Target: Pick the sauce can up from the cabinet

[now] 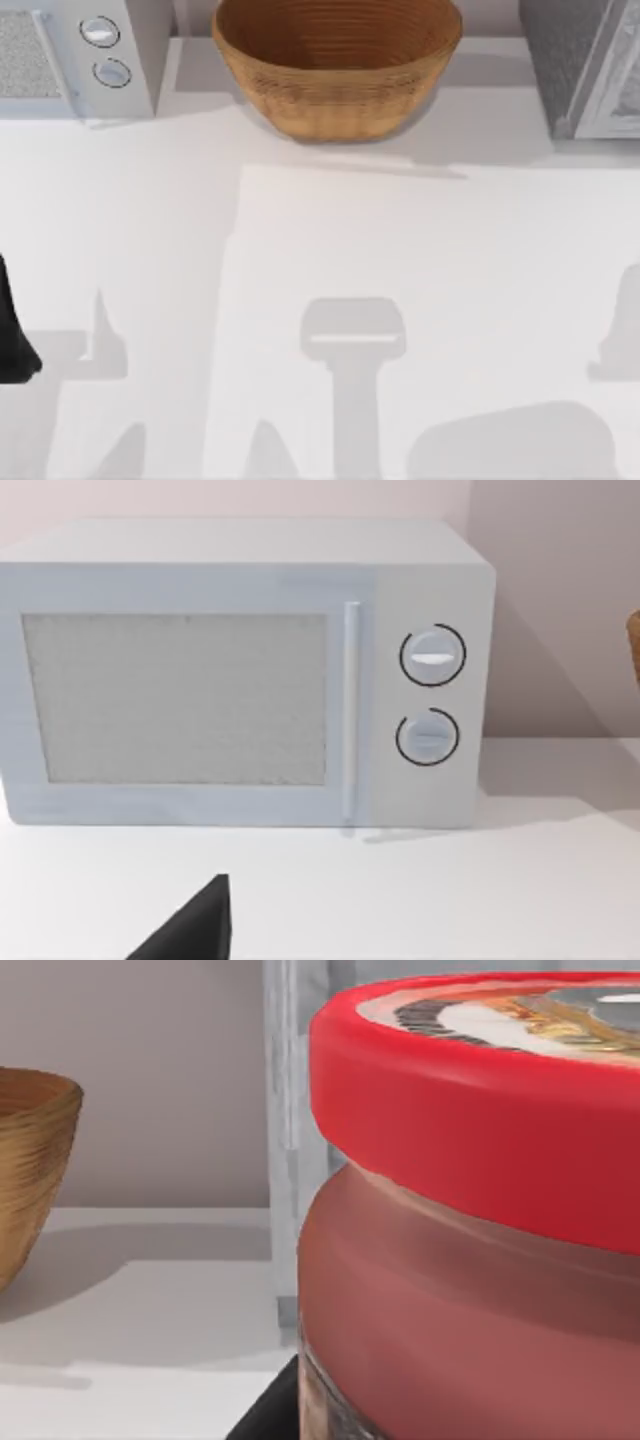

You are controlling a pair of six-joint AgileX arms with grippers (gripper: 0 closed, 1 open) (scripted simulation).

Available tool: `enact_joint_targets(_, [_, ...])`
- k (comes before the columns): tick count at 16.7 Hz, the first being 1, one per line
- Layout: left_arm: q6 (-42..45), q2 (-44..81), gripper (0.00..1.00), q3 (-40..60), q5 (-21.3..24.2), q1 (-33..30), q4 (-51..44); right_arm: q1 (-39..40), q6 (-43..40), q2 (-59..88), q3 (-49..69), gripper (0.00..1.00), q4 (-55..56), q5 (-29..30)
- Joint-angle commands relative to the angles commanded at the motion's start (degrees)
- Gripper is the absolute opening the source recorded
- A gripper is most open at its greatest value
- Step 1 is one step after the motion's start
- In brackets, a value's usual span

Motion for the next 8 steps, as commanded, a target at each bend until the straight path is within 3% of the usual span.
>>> enact_joint_targets(8, [0.0, 0.0, 1.0, 0.0, 0.0, 0.0, 0.0, -0.07, 0.17, 3.74, 0.4, 0.0, 3.31, -1.51])
